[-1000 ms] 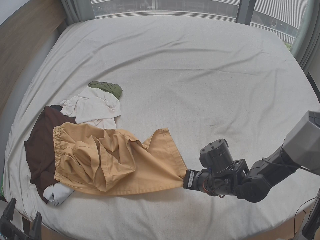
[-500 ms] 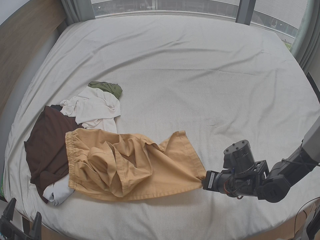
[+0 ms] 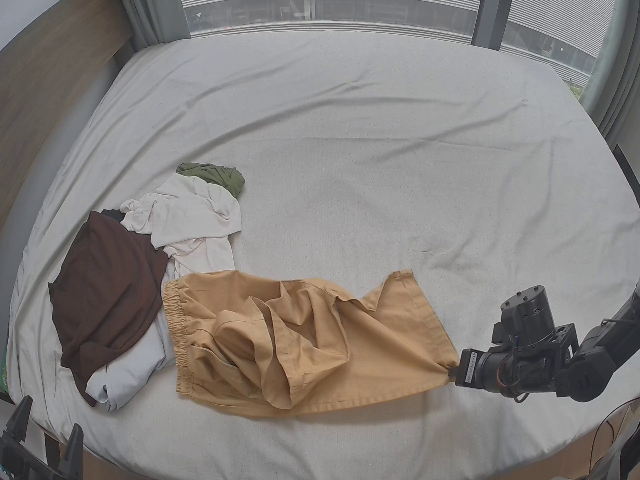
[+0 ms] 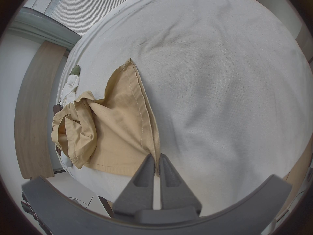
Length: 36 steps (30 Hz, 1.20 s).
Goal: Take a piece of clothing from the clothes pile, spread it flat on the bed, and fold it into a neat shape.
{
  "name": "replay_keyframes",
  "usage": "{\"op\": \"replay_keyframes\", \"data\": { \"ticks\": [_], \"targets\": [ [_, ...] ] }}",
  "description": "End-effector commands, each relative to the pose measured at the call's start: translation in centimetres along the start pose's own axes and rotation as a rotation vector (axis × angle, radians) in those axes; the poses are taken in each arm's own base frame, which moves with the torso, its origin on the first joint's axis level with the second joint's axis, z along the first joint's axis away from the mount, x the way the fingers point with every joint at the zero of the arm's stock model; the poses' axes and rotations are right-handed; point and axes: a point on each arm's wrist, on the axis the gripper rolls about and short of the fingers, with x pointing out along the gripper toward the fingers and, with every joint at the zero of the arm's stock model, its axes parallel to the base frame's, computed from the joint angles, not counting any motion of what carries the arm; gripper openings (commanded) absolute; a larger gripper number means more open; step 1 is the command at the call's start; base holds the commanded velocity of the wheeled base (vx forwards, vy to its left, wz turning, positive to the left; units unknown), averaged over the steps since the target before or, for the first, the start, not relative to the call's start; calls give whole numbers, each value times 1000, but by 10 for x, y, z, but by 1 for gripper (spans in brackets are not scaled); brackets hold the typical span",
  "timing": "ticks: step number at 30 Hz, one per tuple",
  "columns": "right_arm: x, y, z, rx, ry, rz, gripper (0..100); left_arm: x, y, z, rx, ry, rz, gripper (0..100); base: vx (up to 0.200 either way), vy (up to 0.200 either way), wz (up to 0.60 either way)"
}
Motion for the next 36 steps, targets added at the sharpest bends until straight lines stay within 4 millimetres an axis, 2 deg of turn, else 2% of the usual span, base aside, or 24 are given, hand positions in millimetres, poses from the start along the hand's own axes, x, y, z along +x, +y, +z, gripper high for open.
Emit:
{"op": "replay_keyframes", "data": {
  "ticks": [1, 12, 28, 29, 36],
  "targets": [
    [-8, -11, -3, 13, 2, -13, 0, 0, 0, -5, 0, 1, 0, 100, 0, 0, 0],
    [-17, -38, -20, -28, 31, -31, 0, 0, 0, -5, 1, 1, 0, 100, 0, 0, 0],
    [-18, -51, -38, -33, 56, -38, 0, 0, 0, -5, 3, 1, -1, 100, 0, 0, 0],
    [-17, -51, -38, -39, 55, -37, 100, 0, 0, -5, 3, 3, -1, 100, 0, 0, 0],
    [-20, -49, -35, -46, -20, 6, 100, 0, 0, -5, 0, 3, -1, 100, 0, 0, 0]
  ]
}}
